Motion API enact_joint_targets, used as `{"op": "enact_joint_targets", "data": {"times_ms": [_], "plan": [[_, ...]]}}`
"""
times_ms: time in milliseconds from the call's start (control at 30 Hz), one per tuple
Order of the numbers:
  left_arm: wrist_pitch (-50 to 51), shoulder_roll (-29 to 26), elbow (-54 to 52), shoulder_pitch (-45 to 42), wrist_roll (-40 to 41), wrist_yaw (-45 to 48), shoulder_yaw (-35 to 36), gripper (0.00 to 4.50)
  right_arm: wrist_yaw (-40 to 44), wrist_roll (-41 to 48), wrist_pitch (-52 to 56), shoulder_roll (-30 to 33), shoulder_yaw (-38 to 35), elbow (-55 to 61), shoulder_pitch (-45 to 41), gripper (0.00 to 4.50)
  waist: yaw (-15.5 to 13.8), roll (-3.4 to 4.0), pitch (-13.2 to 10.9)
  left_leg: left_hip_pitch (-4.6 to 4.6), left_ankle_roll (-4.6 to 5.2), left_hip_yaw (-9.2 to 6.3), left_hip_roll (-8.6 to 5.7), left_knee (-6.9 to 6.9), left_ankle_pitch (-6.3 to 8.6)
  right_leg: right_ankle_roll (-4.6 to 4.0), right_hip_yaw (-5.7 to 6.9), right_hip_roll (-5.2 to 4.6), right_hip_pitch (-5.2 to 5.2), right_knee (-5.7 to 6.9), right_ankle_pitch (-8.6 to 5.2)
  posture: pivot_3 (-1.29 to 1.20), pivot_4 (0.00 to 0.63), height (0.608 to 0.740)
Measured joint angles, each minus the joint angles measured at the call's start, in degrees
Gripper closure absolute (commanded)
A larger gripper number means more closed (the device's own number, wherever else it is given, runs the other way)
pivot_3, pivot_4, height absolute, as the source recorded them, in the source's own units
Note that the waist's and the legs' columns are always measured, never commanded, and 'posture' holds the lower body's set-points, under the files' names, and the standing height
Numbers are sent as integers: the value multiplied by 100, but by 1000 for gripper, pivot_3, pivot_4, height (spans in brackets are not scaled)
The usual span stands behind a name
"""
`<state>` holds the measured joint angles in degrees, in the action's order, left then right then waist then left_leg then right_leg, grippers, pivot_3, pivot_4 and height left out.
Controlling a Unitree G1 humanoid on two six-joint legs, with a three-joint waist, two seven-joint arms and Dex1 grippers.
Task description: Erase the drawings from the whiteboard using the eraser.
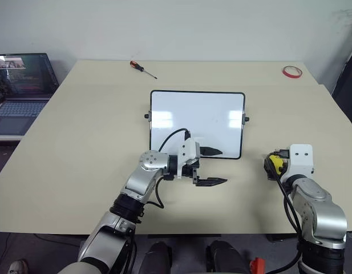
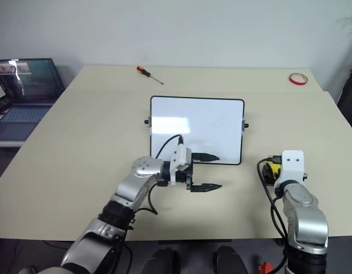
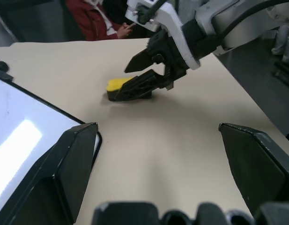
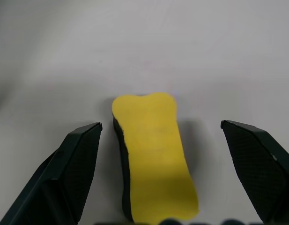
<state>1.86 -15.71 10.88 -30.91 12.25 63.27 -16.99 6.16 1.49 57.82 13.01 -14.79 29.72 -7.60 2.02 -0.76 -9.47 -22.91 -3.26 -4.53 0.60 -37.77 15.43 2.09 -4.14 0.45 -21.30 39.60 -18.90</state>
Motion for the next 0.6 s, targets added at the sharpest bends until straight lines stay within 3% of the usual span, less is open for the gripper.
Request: {"op": "enact_joint_targets", "data": {"times_ms": [100, 267, 433, 600], "plan": [[231, -271, -408, 135, -225, -484, 147, 0, -3, 2, -110, 13, 16, 329, 34, 40, 3, 1, 0, 2, 0, -1, 2, 0, 0, 0, 1, 2, 1, 1, 0, 0, 150, 740], [683, -221, -891, 387, -252, -1558, 689, 0, -6, 30, -449, -43, 37, 655, 100, 40, -16, 1, 0, -1, 0, -2, -1, -3, 0, 1, 3, -4, 2, 1, -1, 0, 150, 740], [784, -65, -1303, 1293, -511, -3157, 1581, 0, 66, -37, -1455, 92, 89, 880, 810, 40, -11, 1, 1, 0, 0, -1, 7, 1, 1, 4, 1, -22, -1, -3, -3, 0, 150, 740], [803, 73, -2010, 2108, -805, -4070, 1883, 0, -51, -155, -2217, -68, 167, 1011, 1399, 40, -24, 0, 1, 4, -1, -3, -1, -2, 0, 5, 3, -36, 9, -3, -3, 0, 150, 740]]}}
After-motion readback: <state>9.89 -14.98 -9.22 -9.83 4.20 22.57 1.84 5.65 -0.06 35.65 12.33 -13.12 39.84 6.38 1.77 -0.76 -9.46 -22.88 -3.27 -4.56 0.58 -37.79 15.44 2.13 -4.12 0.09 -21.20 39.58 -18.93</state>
